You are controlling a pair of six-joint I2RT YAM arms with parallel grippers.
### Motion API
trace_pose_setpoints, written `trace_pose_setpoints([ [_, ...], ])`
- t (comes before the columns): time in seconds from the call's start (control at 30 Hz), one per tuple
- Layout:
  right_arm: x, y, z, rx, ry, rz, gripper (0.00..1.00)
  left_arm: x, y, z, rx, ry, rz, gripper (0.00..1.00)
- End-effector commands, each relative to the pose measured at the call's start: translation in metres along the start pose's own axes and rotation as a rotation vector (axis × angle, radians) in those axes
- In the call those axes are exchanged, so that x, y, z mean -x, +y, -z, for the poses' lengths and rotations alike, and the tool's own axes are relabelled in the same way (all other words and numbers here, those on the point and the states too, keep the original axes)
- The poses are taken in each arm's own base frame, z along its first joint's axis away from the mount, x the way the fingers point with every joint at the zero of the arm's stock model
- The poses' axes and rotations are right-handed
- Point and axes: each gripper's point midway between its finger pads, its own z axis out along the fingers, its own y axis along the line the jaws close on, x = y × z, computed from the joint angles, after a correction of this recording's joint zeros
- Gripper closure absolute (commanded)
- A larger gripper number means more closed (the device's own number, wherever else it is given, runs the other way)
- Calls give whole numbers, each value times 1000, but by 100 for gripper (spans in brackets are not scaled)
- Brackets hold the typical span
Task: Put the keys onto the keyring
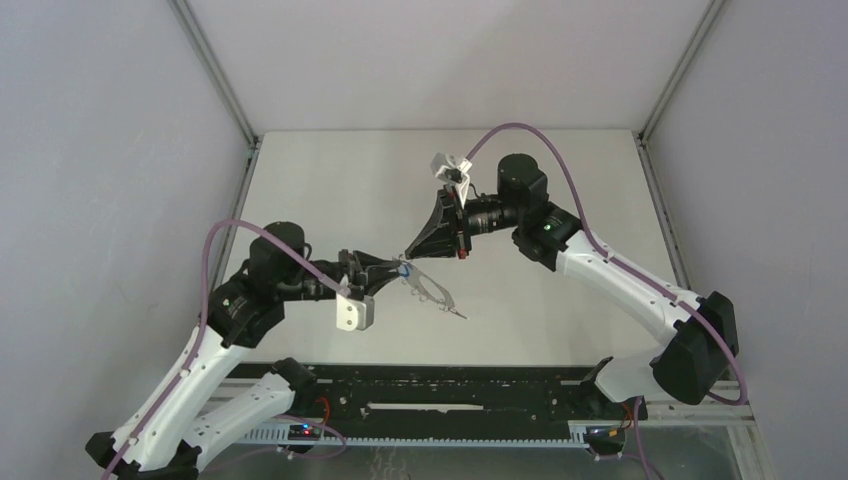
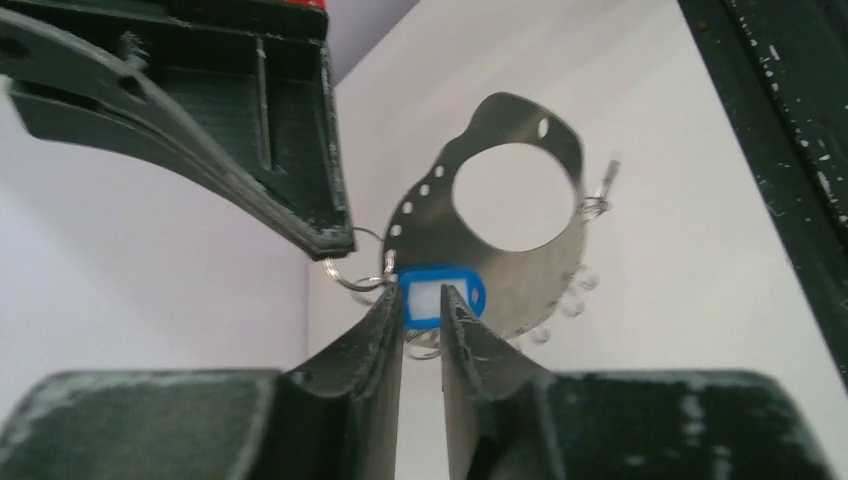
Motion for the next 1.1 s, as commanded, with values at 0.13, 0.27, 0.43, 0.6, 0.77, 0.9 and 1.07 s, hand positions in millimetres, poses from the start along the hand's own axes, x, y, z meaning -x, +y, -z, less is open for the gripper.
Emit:
trace_pose_setpoints([
  [0.13,18,8,2,-21,-61,64,100,-1,10,-2,42,26,66,63],
  [0.27,18,10,5,-28,-81,86,100,3,21,1,112,37,275,62],
  [0.43,22,13,10,-28,-123,111,100,11,18,9,150,22,390,63],
  [0.6,20,15,10,-12,-124,111,100,22,30,14,213,-17,418,66],
  [0.77,20,19,7,10,-124,125,100,29,33,7,180,-58,497,63],
  [0.9,20,22,5,17,-125,138,100,26,23,-3,73,-42,576,62],
  [1.07,18,25,2,29,-117,142,100,25,29,-4,84,-44,570,63],
])
